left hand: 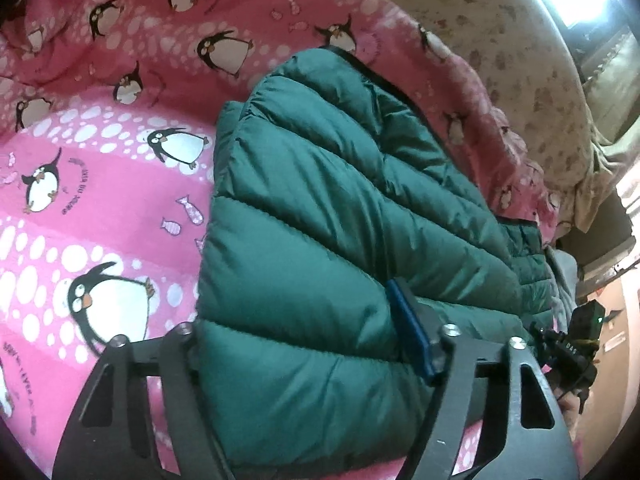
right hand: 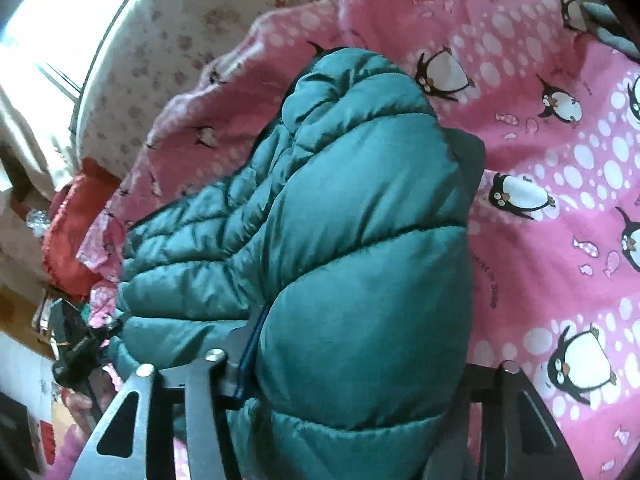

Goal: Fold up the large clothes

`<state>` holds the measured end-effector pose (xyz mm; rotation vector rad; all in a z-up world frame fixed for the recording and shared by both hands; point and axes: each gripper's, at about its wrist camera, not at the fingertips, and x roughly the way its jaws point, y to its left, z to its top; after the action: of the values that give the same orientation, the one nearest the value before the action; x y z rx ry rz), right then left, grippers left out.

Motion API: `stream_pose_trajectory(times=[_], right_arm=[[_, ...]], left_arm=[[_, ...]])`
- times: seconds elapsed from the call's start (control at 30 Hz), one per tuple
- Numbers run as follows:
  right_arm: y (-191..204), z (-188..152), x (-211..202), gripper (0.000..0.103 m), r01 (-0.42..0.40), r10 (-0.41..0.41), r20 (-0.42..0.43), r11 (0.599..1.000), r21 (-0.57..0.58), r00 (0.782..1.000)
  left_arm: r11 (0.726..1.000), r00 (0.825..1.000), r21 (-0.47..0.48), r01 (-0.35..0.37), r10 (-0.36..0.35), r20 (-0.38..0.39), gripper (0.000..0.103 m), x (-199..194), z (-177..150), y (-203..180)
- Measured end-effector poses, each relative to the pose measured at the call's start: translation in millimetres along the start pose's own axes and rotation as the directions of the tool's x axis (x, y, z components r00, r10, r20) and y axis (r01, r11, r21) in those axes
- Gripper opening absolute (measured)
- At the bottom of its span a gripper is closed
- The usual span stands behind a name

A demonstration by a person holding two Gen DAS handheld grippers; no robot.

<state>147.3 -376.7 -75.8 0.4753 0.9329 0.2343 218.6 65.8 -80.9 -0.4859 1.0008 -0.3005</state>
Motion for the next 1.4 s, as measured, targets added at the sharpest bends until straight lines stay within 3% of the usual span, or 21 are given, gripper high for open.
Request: stream_pose_trajectory(times=[0.2, 0.43, 0.7, 0.83, 1.0, 1.2, 1.4], right_arm=[[7.6, -10.0, -19.2, 0.047, -0.042, 0.042, 0.006, 0.999, -0.001, 0.999], [14.4, -34.3, -46.0, 0.046, -0.093, 0.094, -0.035, 0.996, 0.014, 0.995], [19.8, -78.1, -81.3, 0.046, -0.119, 0.122, -0.091, 0.992, 0.030, 0.988], [16.5, -92.1, -84.7, 0.047, -0.114, 0.120, -0.103, 0.992, 0.060, 0.987], [-5.9, -98.1, -60.6, 0.074, -0.006, 0.020, -0.093, 0.988, 0.151, 0.995], [7.7, -106.5, -77.3, 0.076, 0.078, -0.076, -0.026, 0.992, 0.099, 0.997], [28.7, -114.7, -119.0, 0.076, 0.225, -0.225, 0.053, 0.974, 0.001, 0.973]], left_arm=[[0.999, 0.999, -0.022, 0.046, -0.047, -0.005, 0.059, -28.2, -7.0, 0.7], [0.997, 0.997, 0.026, 0.070, -0.069, -0.031, 0.058, -70.8, -39.1, -5.4], [0.995, 0.995, 0.083, 0.063, -0.056, -0.079, 0.058, -108.0, -91.8, -5.4], [0.996, 0.997, 0.082, 0.037, -0.031, -0.070, 0.058, -107.6, -104.0, 1.1], [0.998, 0.999, 0.044, -0.034, 0.036, -0.036, 0.070, -97.7, -113.7, 4.6], [0.978, 0.982, 0.089, -0.188, 0.187, 0.020, 0.074, -116.7, -129.7, -11.5], [0.948, 0.953, 0.123, -0.295, 0.283, 0.103, 0.074, -144.7, -145.2, -33.9]])
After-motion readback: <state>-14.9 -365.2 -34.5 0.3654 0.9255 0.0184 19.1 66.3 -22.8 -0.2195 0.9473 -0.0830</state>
